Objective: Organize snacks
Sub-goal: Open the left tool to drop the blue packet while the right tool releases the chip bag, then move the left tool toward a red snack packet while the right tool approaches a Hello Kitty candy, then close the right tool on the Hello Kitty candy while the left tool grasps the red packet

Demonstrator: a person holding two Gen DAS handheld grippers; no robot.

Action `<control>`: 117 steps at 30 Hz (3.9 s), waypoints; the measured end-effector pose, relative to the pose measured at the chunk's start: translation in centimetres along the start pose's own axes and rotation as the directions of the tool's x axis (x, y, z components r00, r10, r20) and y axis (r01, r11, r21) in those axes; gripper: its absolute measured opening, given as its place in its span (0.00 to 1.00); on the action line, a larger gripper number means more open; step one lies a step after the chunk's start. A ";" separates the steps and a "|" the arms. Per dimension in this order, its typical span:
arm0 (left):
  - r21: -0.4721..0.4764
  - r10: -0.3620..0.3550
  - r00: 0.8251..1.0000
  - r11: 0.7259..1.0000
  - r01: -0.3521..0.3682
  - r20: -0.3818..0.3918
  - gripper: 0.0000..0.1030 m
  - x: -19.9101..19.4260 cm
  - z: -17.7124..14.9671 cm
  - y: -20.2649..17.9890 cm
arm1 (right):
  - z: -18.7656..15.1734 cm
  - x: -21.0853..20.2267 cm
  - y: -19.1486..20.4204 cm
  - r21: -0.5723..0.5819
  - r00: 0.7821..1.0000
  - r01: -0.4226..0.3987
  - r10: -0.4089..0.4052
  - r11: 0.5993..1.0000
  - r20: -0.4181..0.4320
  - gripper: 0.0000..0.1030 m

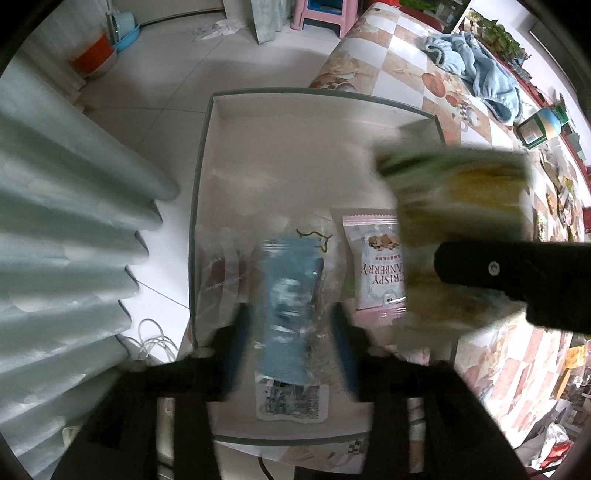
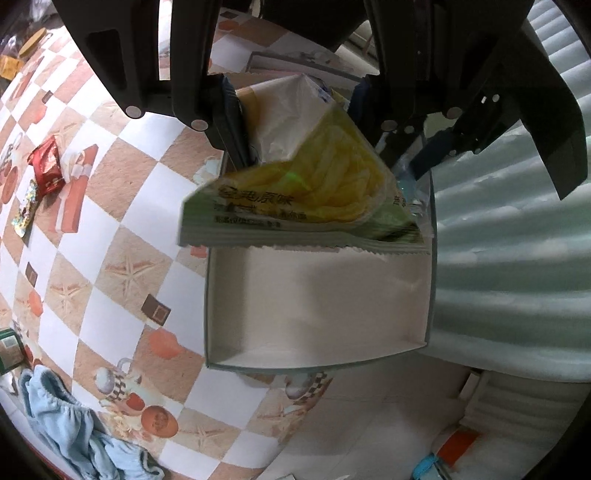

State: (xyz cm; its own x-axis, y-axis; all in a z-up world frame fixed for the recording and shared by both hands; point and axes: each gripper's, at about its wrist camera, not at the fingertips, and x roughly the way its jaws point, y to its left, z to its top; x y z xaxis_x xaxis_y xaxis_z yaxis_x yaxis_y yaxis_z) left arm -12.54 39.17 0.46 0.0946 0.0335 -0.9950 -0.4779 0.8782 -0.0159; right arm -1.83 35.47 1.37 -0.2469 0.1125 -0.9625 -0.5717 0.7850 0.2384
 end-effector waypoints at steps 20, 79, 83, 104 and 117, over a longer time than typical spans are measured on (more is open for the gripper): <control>0.213 -0.034 0.999 0.976 0.040 -0.032 0.75 -0.9 -1.3 -7.5 | -11.5 0.7 -19.3 0.473 0.995 0.048 -0.002 0.880 -0.097 0.99; 0.401 -0.013 0.988 0.913 0.074 -0.151 0.77 2.5 -1.3 -22.2 | 1.2 -2.9 -38.5 0.581 0.992 0.076 -0.122 0.810 0.040 0.99; 0.388 -0.019 0.988 0.919 0.078 -0.154 0.77 2.7 -1.0 -22.1 | 4.4 -2.3 -38.2 0.538 0.982 0.155 -0.186 0.829 0.004 1.00; 0.155 -0.156 0.973 0.971 0.184 -0.172 0.77 1.7 4.1 -22.8 | 2.8 -2.9 -30.9 0.400 0.977 0.171 -0.207 0.901 0.047 0.31; -0.060 -0.245 0.958 0.969 0.239 -0.150 0.77 4.5 7.4 -27.2 | -9.6 -1.1 -33.4 0.522 0.987 0.139 -0.163 0.842 0.001 0.31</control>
State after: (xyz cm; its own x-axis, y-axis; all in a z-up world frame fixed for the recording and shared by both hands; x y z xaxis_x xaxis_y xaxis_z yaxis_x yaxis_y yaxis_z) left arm 7.32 18.97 -2.81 0.0770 -0.2546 -0.9640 -0.4931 0.8306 -0.2587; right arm 10.04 3.24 -4.35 -0.1498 -0.0169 -0.9886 -0.1071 0.9942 -0.0008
